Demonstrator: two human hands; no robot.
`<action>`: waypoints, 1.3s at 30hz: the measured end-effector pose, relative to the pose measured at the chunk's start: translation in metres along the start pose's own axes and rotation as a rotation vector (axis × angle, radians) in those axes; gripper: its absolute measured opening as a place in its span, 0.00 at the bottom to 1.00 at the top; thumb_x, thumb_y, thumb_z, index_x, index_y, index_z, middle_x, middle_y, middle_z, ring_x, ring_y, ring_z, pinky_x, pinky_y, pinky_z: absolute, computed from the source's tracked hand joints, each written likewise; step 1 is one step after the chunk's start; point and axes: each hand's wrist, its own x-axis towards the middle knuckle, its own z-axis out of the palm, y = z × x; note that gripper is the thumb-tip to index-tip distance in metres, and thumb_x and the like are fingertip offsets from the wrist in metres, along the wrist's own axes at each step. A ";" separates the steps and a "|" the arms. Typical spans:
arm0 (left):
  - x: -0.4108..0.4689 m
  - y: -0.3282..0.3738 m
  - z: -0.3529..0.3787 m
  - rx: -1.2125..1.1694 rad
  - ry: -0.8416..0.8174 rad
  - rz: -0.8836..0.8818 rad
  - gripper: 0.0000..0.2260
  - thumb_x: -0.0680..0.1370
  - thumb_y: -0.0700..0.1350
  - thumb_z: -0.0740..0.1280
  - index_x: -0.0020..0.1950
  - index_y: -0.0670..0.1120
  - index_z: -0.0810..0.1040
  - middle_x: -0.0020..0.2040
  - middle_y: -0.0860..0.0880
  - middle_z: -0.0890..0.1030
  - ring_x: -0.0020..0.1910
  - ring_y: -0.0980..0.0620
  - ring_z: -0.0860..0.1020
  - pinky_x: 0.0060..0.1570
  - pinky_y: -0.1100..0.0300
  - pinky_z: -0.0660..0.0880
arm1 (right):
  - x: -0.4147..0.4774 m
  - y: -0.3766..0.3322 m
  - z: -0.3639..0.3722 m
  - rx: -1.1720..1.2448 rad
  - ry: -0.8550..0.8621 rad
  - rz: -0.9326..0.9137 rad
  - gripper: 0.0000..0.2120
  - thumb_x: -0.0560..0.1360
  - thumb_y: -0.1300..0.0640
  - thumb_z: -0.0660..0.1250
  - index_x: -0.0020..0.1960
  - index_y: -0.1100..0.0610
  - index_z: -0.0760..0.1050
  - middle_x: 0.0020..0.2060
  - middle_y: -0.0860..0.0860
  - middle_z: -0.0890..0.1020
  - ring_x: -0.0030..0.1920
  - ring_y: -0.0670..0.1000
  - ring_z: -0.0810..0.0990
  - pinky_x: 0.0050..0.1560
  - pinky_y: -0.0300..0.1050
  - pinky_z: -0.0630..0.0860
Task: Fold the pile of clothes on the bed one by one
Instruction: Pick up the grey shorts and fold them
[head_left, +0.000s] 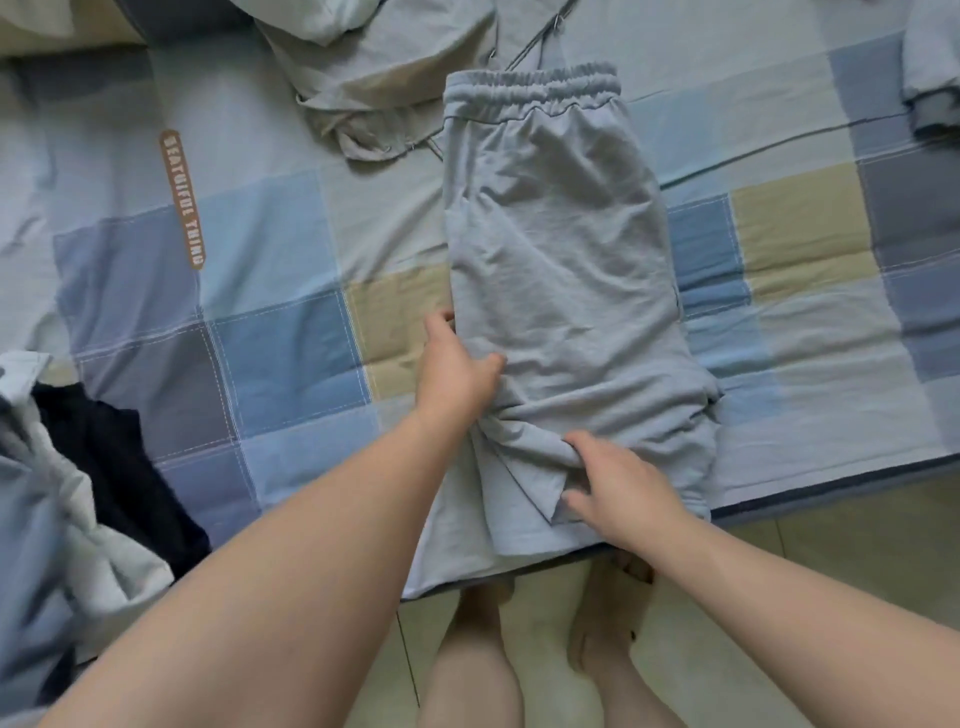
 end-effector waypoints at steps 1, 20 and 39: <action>-0.012 -0.011 0.005 0.005 -0.005 -0.040 0.28 0.73 0.46 0.75 0.67 0.49 0.64 0.59 0.49 0.78 0.56 0.48 0.79 0.57 0.51 0.77 | -0.001 0.004 0.006 -0.042 0.049 -0.022 0.20 0.77 0.47 0.66 0.67 0.47 0.68 0.63 0.49 0.71 0.65 0.56 0.70 0.61 0.51 0.70; -0.106 -0.105 0.054 0.082 0.164 -0.228 0.12 0.78 0.39 0.64 0.61 0.45 0.70 0.57 0.45 0.77 0.50 0.44 0.76 0.48 0.51 0.74 | -0.011 0.071 0.039 0.167 0.240 0.005 0.28 0.77 0.51 0.68 0.75 0.55 0.64 0.74 0.55 0.64 0.73 0.60 0.62 0.72 0.57 0.63; -0.135 -0.138 0.067 0.138 0.120 -0.198 0.13 0.80 0.49 0.68 0.61 0.43 0.78 0.54 0.46 0.81 0.52 0.46 0.77 0.47 0.57 0.69 | -0.022 0.146 0.031 0.912 0.118 0.540 0.09 0.78 0.59 0.71 0.56 0.55 0.74 0.49 0.57 0.76 0.48 0.57 0.76 0.51 0.53 0.76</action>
